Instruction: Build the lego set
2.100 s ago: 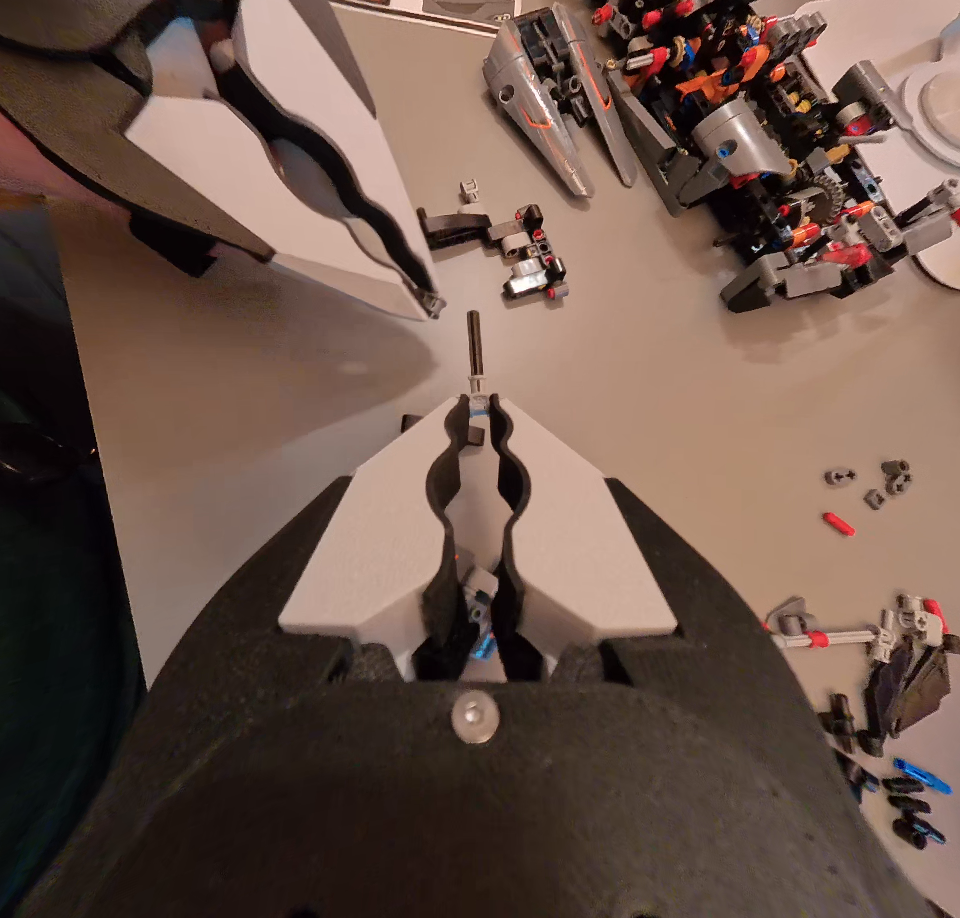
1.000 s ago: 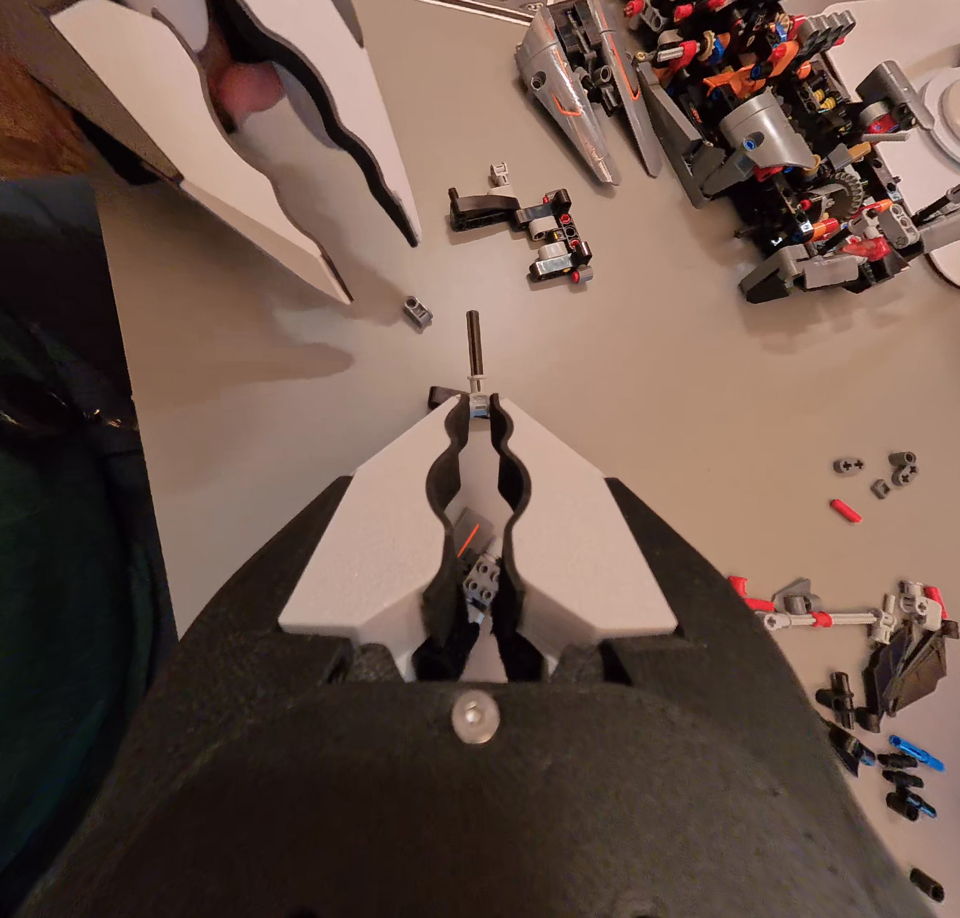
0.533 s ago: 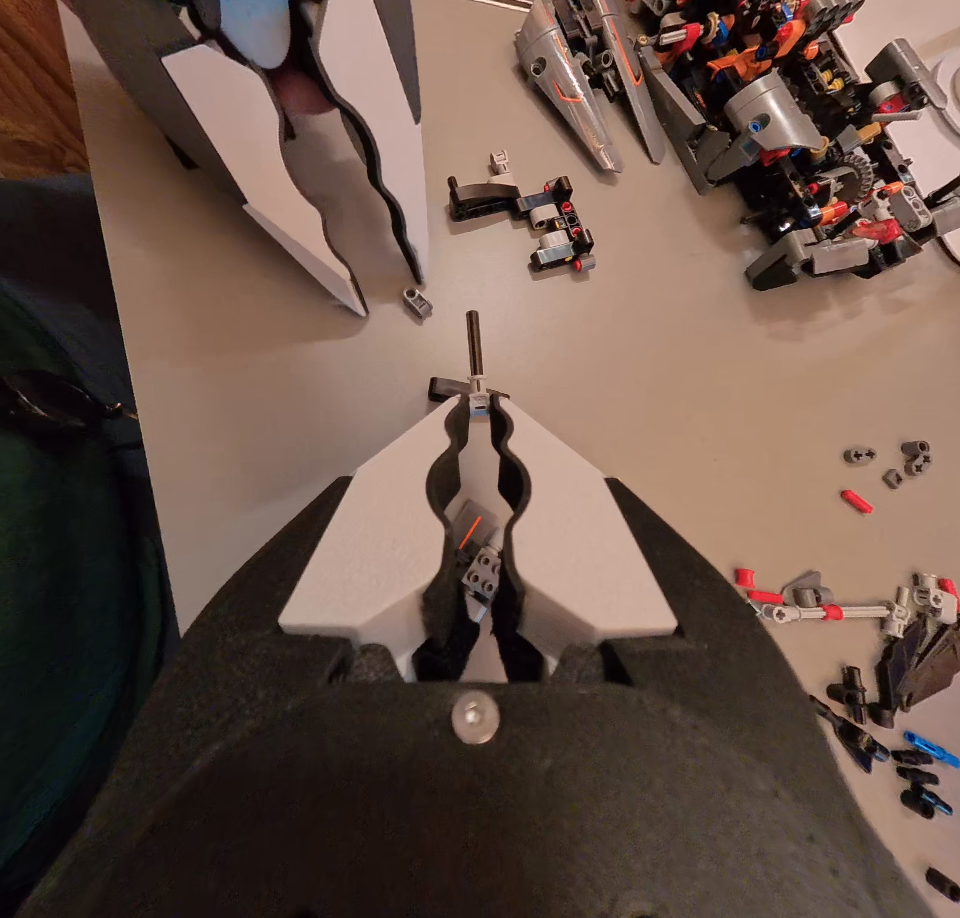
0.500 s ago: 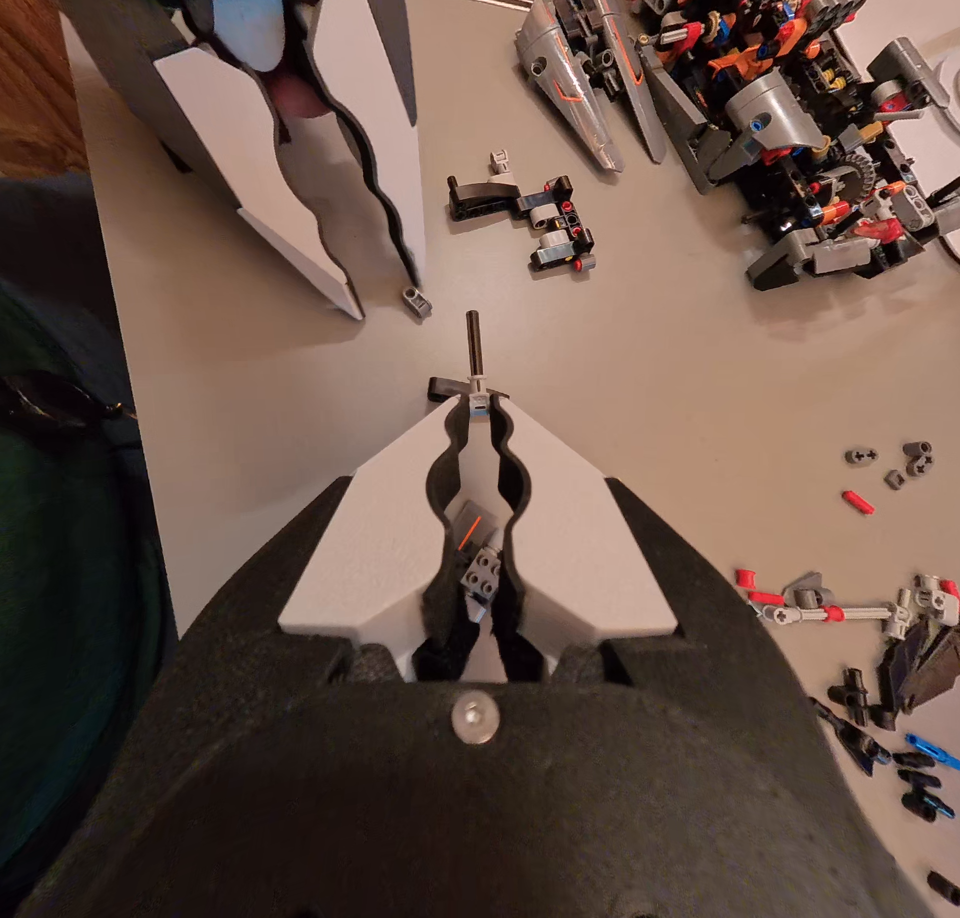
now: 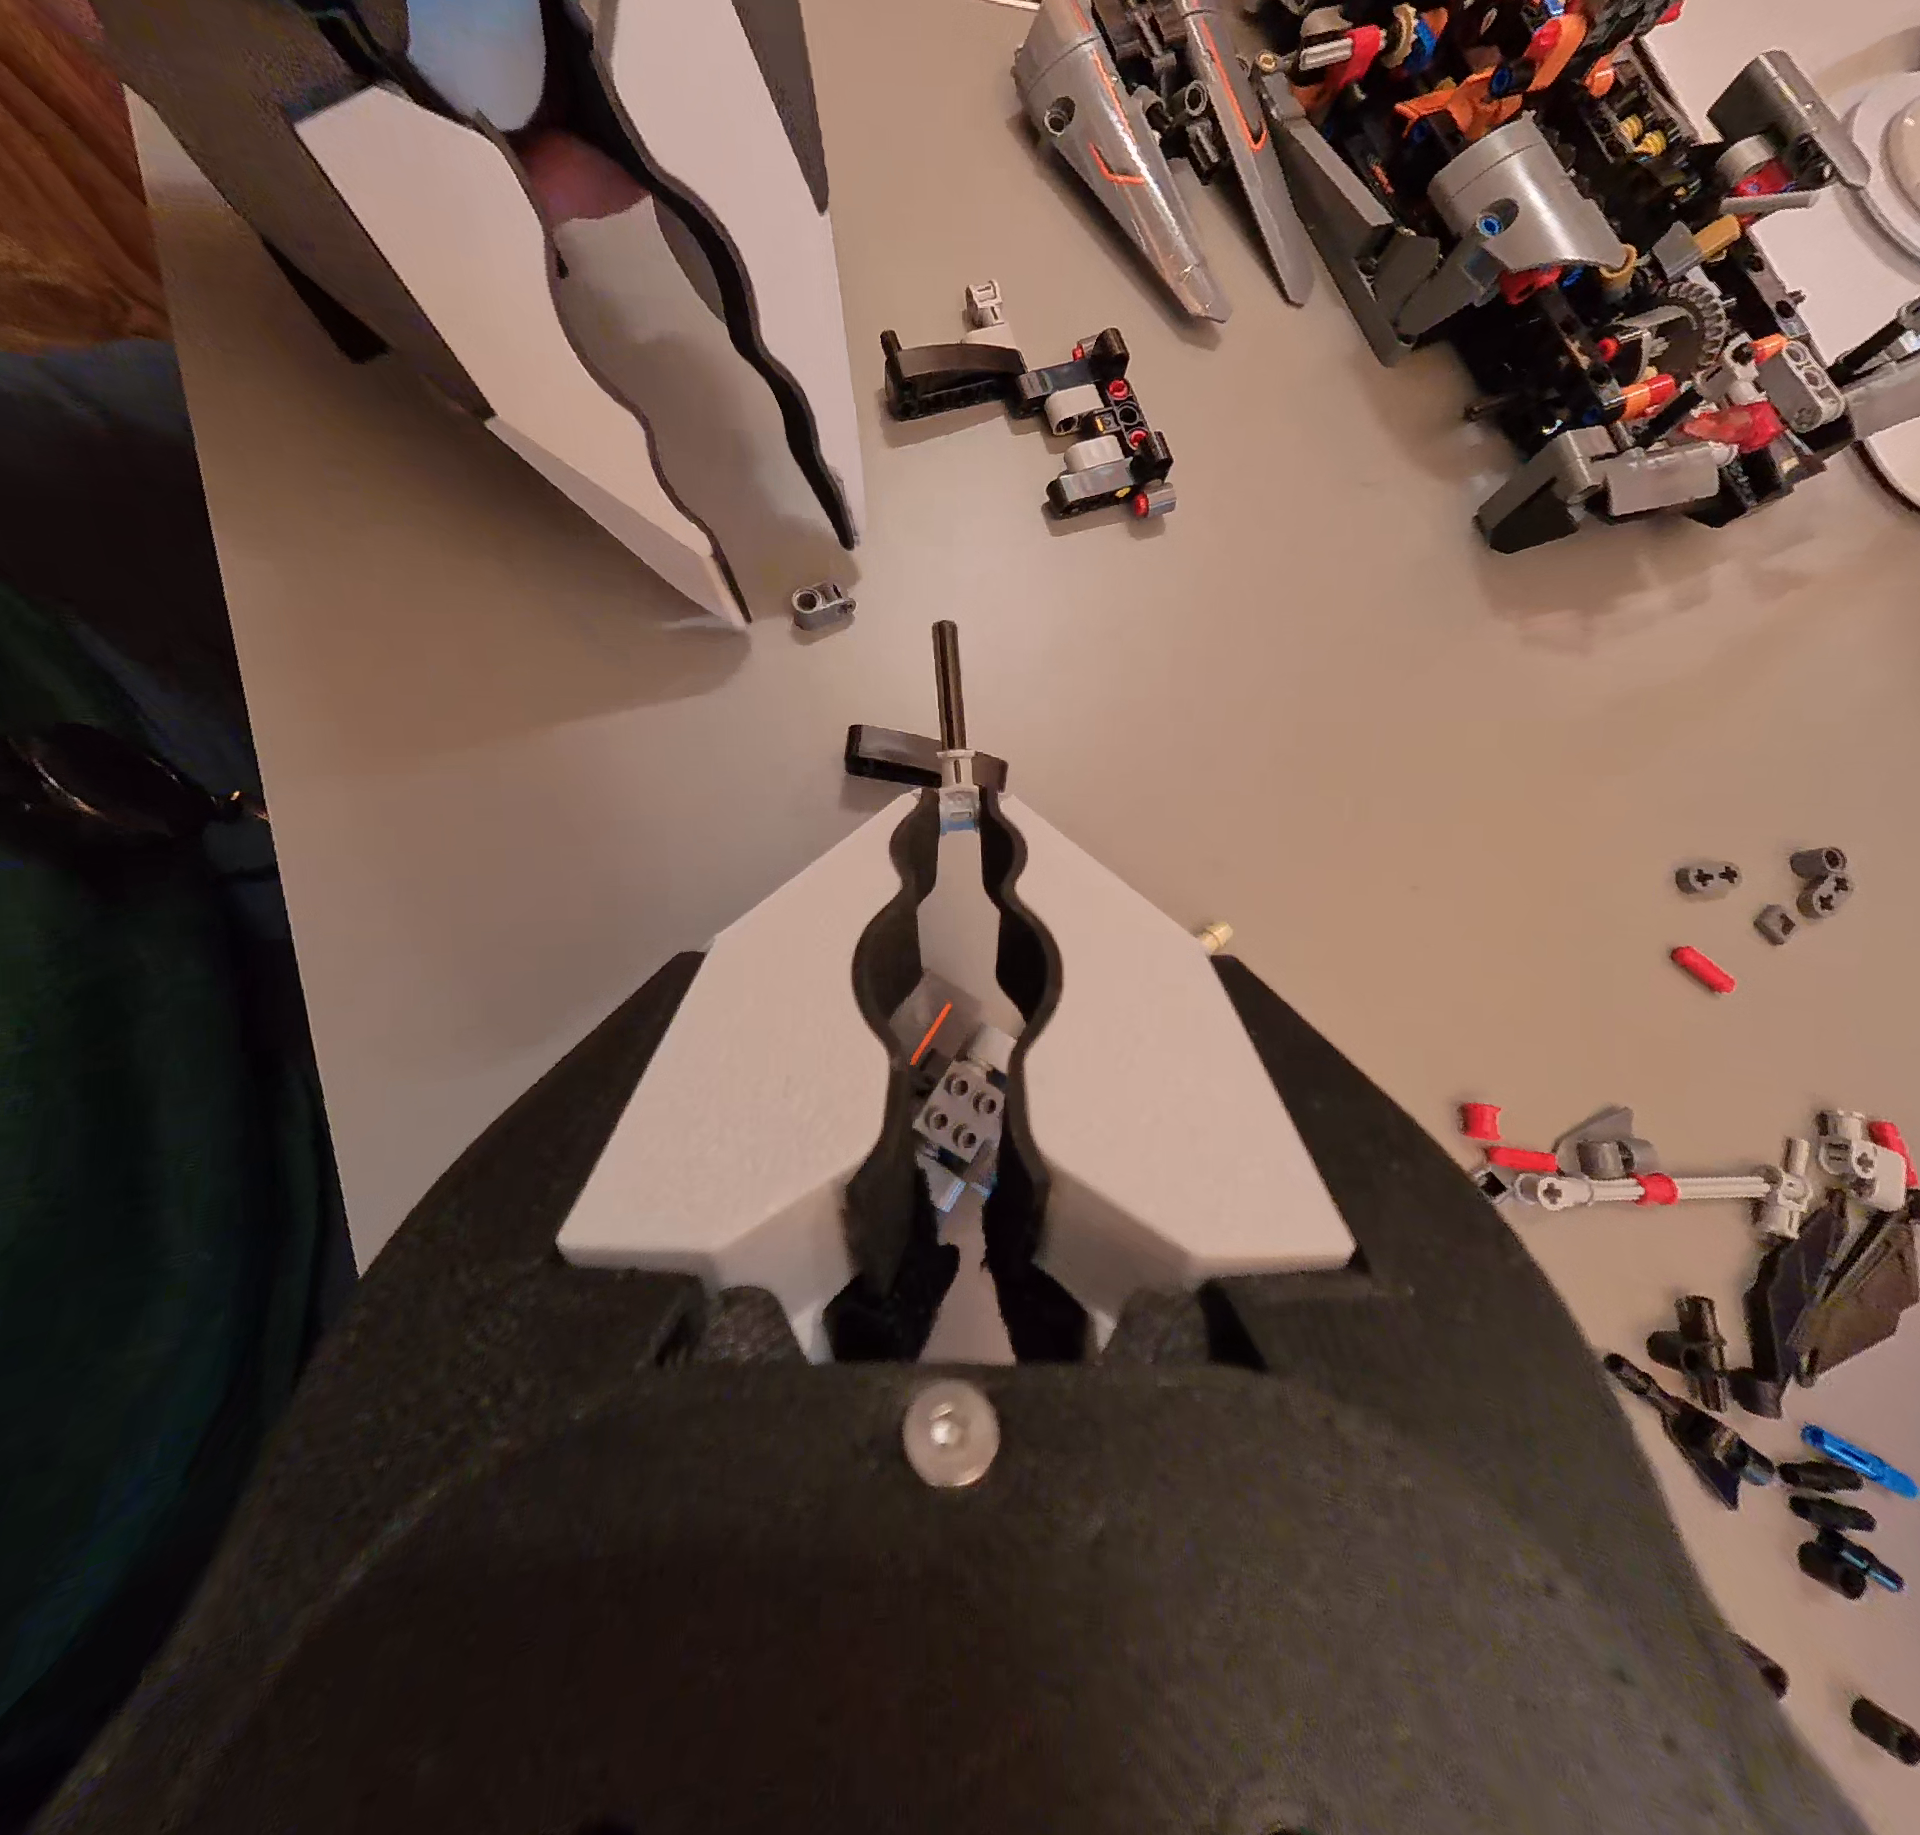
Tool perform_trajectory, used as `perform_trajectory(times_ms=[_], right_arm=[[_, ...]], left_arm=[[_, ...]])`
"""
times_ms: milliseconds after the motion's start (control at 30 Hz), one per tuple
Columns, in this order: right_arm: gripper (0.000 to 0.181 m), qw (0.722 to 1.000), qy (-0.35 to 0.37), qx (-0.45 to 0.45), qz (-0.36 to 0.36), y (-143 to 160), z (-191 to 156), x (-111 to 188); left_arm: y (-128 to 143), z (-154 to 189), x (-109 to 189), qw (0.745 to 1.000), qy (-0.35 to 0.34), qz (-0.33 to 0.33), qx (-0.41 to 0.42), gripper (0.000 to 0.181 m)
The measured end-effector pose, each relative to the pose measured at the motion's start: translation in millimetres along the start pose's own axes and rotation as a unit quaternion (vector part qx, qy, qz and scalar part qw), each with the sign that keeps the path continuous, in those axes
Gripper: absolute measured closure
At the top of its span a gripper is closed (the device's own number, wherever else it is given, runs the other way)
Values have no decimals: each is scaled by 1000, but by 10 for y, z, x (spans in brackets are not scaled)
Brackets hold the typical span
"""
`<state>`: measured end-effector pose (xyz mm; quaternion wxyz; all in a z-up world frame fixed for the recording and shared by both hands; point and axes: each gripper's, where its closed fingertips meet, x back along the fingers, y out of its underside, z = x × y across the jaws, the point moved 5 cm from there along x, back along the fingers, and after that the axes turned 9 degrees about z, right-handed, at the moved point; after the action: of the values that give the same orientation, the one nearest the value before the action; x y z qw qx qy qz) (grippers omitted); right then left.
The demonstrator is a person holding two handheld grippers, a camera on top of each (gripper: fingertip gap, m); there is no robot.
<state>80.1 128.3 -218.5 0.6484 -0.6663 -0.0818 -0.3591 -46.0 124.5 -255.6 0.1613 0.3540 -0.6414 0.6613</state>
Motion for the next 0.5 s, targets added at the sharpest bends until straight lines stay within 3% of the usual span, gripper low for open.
perform_trajectory(times_ms=[233, 500], right_arm=[[175, 1000, -4, 3, 1, 0, -6, -19], [175, 1000, -18, 7, -8, 51, -23, -47]], left_arm=[[-26, -20, -56, 998, 32, -29, -54, 162], [-35, -15, -83, 997, 26, -5, -66, 168]])
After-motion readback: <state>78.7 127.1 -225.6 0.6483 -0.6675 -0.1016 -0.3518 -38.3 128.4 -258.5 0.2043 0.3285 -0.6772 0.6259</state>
